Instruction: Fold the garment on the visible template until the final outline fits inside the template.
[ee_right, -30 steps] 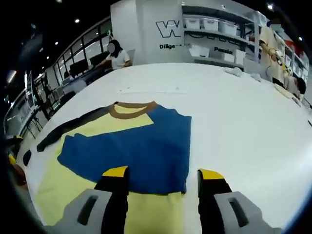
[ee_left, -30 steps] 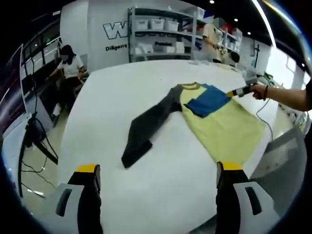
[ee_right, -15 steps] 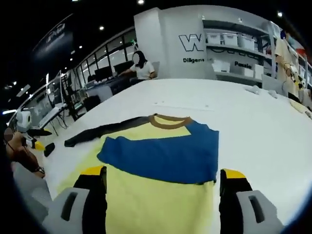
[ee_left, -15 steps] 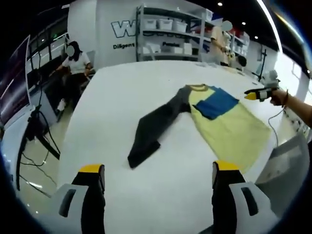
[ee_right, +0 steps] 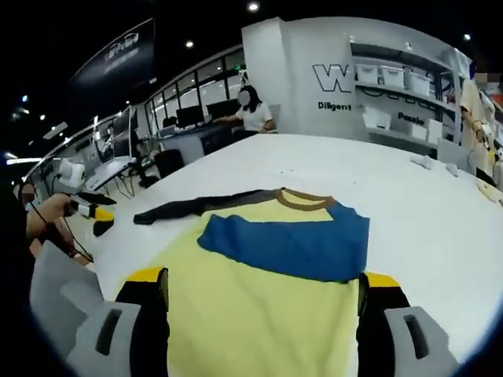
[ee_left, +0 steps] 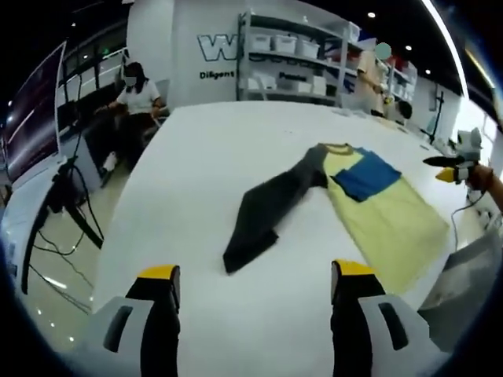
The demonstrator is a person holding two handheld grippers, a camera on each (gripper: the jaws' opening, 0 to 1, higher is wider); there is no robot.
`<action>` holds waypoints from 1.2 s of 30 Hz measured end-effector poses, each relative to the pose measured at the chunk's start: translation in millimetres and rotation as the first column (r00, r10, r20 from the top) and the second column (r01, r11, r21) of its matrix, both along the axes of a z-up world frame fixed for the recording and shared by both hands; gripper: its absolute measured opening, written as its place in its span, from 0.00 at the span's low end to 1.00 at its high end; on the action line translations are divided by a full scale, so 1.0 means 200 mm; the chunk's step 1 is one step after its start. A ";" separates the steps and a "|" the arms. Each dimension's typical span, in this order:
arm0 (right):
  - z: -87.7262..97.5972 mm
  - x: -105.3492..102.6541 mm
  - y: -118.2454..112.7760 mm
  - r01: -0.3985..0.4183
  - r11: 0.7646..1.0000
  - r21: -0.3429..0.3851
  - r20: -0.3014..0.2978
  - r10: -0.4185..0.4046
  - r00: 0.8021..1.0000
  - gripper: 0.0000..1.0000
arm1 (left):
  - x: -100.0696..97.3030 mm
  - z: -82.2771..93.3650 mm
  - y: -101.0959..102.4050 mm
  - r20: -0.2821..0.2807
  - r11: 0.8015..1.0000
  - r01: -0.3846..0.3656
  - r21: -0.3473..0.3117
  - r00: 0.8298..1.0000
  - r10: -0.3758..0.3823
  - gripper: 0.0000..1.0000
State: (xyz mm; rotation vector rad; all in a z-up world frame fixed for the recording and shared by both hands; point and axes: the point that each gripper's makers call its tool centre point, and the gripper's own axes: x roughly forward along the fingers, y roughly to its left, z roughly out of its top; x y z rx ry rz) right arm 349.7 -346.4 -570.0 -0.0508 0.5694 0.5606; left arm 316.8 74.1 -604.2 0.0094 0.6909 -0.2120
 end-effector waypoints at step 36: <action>0.01 -0.14 -0.13 0.059 0.997 -0.057 0.015 -0.058 0.998 0.86 | 0.16 -0.32 0.05 -0.110 0.999 -0.040 -0.014 0.993 0.038 0.00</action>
